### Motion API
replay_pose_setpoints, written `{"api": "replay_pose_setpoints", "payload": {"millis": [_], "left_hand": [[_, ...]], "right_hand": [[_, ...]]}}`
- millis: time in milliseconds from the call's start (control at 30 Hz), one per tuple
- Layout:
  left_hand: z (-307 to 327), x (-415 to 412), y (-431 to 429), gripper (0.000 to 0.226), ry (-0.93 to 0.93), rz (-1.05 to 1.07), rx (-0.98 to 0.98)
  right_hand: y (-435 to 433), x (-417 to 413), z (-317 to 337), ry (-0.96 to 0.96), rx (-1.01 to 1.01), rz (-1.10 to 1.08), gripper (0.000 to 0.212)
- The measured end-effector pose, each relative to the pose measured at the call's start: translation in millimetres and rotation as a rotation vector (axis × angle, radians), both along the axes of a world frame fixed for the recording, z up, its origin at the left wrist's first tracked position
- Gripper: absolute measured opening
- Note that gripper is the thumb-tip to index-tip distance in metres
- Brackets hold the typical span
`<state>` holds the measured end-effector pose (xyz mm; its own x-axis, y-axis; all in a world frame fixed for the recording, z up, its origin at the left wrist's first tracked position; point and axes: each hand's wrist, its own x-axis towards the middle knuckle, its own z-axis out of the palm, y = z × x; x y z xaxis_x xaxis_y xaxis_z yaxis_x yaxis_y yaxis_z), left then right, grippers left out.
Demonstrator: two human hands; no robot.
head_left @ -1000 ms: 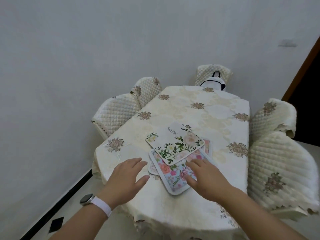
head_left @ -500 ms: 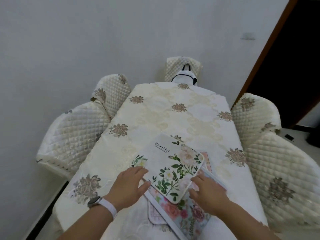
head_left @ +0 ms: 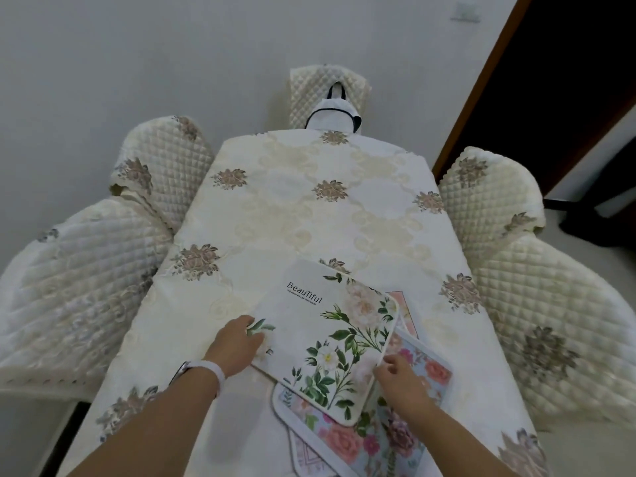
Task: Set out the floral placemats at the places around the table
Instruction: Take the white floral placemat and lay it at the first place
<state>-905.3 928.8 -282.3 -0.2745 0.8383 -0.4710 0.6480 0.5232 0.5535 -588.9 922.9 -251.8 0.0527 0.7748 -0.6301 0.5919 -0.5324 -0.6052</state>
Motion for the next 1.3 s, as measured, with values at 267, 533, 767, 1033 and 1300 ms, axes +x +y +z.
{"api": "replay_pose_setpoints", "payload": {"millis": [267,533,767,1033,1300], "left_hand": [[-24.6,-11.3,50.1,0.051,-0.081,0.139,-0.049],[-29.5,-6.5,76.0,0.038,-0.170,0.226,-0.076],[-24.0,-1.2,63.3,0.007,-0.338,0.253,-0.045],[6.0,15.1,33.5,0.011,-0.461,0.267,0.063],[26.9,37.4,-14.3,0.014,-0.627,0.274,0.121]], "right_hand": [[21.5,-11.5,-21.0,0.135,-0.078,-0.289,0.044],[33.4,-14.4,-43.2,0.249,-0.128,-0.414,0.022],[33.1,-14.5,-40.4,0.254,-0.090,-0.390,0.032],[19.6,-12.3,-6.8,0.188,0.038,-0.342,0.030],[-24.7,24.1,33.3,0.131,0.167,-0.335,0.035]]}}
